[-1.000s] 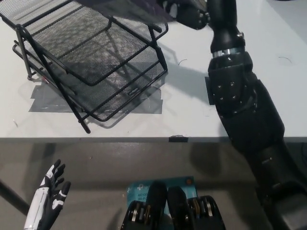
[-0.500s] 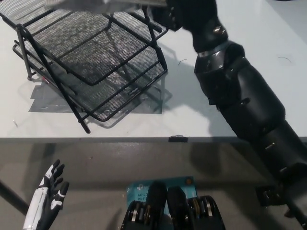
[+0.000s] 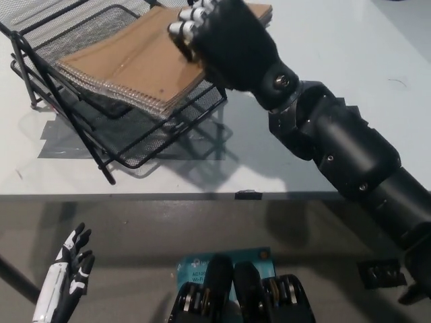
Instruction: A person hands a notebook to the robot and the robot grabs it with its right hand and places it in the file tray kept in the centre of the desk infront of it.
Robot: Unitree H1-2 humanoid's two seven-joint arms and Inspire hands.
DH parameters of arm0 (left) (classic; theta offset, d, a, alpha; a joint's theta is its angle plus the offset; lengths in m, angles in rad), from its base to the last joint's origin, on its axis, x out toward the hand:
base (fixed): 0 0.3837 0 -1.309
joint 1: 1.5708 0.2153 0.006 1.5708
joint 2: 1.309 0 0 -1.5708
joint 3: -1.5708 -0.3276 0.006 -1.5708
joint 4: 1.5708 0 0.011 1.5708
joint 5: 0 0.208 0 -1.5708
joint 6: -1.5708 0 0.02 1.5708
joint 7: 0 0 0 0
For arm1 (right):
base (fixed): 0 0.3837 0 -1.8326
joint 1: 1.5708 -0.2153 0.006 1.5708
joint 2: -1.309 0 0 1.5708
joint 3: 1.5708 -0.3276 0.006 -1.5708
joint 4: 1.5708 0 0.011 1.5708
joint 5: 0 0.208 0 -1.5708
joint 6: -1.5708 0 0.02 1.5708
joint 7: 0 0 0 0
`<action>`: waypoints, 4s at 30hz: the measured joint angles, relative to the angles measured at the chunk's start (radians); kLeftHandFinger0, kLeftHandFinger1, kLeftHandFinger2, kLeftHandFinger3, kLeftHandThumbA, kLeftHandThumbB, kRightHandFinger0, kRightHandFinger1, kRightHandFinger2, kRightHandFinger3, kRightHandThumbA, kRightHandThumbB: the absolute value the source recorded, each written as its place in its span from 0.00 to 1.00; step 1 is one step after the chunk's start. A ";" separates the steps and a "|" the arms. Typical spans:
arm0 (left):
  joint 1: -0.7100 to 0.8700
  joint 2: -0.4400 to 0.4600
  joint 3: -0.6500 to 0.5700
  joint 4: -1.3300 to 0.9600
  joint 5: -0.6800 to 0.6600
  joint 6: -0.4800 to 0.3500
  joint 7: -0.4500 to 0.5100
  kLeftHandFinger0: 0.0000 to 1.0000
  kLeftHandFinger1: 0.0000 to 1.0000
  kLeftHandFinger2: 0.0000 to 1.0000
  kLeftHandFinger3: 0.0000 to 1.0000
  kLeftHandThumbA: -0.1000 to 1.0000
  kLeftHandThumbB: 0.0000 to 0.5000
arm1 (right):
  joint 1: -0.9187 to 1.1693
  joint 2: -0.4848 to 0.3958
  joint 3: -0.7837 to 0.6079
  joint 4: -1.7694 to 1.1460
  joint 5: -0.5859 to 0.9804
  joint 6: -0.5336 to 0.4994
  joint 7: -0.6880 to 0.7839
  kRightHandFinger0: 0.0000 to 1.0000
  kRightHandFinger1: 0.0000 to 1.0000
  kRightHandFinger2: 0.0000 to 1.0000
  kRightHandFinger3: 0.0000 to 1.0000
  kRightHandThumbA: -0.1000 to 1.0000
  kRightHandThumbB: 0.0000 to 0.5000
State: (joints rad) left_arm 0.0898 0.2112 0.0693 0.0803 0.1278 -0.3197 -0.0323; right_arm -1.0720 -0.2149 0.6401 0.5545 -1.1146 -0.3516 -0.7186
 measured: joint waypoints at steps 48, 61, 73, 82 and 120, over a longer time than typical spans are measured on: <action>-0.004 0.000 -0.002 -0.010 -0.014 0.010 -0.001 0.90 1.00 1.00 1.00 0.86 0.79 | -0.104 0.267 -0.049 0.584 -0.008 0.036 -0.357 0.00 0.00 0.12 0.05 0.97 0.00; -0.015 0.000 -0.003 -0.011 -0.011 0.009 -0.002 0.91 1.00 1.00 1.00 0.88 0.80 | -0.175 0.267 -0.048 0.595 0.006 0.040 -0.358 0.00 0.00 0.14 0.12 0.77 0.04; -0.021 0.001 -0.003 -0.012 -0.003 0.009 -0.002 0.89 1.00 1.00 1.00 0.87 0.79 | -0.223 0.279 0.021 0.717 0.007 0.035 -0.347 0.00 0.00 0.19 0.15 0.76 0.00; -0.023 0.001 -0.004 -0.012 -0.003 0.007 -0.001 0.89 1.00 1.00 1.00 0.90 0.81 | -0.247 0.301 0.032 0.811 0.023 0.042 -0.320 0.00 0.00 0.10 0.09 0.62 0.00; -0.021 0.001 -0.004 -0.018 0.001 0.005 -0.001 0.88 1.00 1.00 1.00 0.88 0.78 | -0.379 0.390 0.044 0.869 0.095 0.161 -0.161 0.00 0.02 0.27 0.20 0.90 0.14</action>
State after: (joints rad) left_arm 0.0686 0.2123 0.0651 0.0627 0.1285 -0.3146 -0.0337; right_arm -1.4515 0.1749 0.6842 1.4231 -1.0198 -0.1904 -0.8791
